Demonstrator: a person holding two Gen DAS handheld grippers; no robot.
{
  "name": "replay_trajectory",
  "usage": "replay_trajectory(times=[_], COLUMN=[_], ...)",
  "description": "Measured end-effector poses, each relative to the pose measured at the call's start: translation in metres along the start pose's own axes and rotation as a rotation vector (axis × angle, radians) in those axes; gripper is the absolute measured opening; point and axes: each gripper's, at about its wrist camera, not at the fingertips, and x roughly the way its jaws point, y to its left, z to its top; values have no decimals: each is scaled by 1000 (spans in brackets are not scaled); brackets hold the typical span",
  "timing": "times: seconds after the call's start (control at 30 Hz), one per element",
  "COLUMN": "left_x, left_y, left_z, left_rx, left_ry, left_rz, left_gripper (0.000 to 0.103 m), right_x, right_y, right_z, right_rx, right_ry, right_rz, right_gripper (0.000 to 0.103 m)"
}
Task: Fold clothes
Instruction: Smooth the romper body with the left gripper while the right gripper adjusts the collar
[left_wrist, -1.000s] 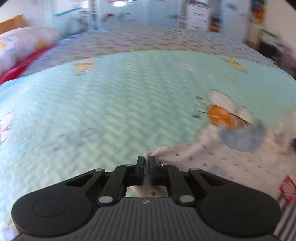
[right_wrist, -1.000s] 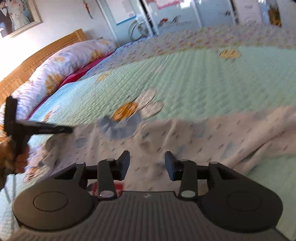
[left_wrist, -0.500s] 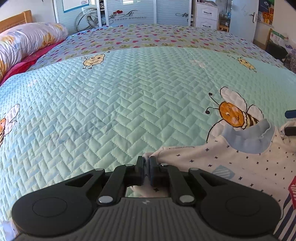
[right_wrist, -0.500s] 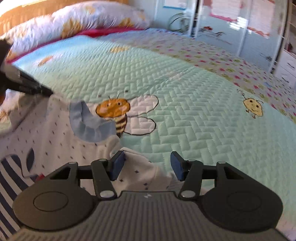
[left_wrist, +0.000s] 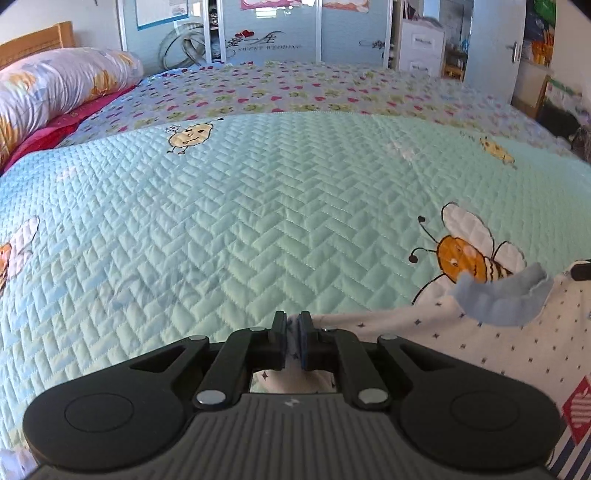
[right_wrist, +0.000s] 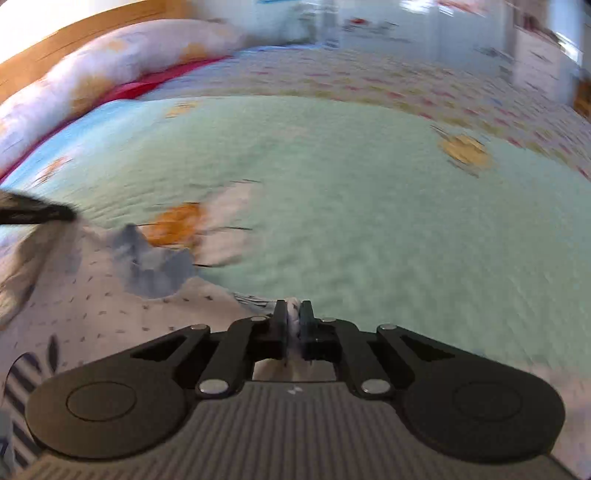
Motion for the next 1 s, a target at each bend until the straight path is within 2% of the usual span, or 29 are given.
replay_trajectory(times=[0.07,0.17,0.3,0.33,0.4,0.43,0.47,0.5,0.73,0.8,0.87,0.93,1.0], left_x=[3,6,0,0,7,12,15,15,-15,-33,-51,-55,-47], left_y=[-7,-8,-4,-3,-1,2,7,11,27,17,3,-17,-40], left_z=[-1,-4,-1,-1,-2,-4,-6,-9,-11,-7,-4,-5,-9], left_rx=[39,52,33,25,43,36,10,-6,-101,-112,-106,-70,-7], left_ry=[2,7,-25,-34,-34,-13,13,24,-33,-63,-86,-56,0], left_rz=[21,41,66,87,182,187,147,126,138,82,-20,-137,-205], left_gripper=[7,7,7,0,0,0,0,0,1,1,3,8,11], right_x=[3,7,6,8,18,25,30,23,-29,-49,-64,-71,-69], right_y=[-4,4,15,13,11,11,9,4,-27,-22,-14,-9,-8], right_z=[-5,-5,2,4,4,2,-1,-2,-13,-19,-29,-39,-49], right_rx=[40,24,19,21,16,1,-6,36,307,319,331,363,362], right_ry=[7,0,-68,-70,-53,-37,-26,-47,-194,-223,-228,-205,-172], right_rz=[0,-35,-50,-56,-75,-94,-109,-96,-11,9,54,96,119], right_gripper=[5,5,5,5,4,4,4,5,16,16,16,16,17])
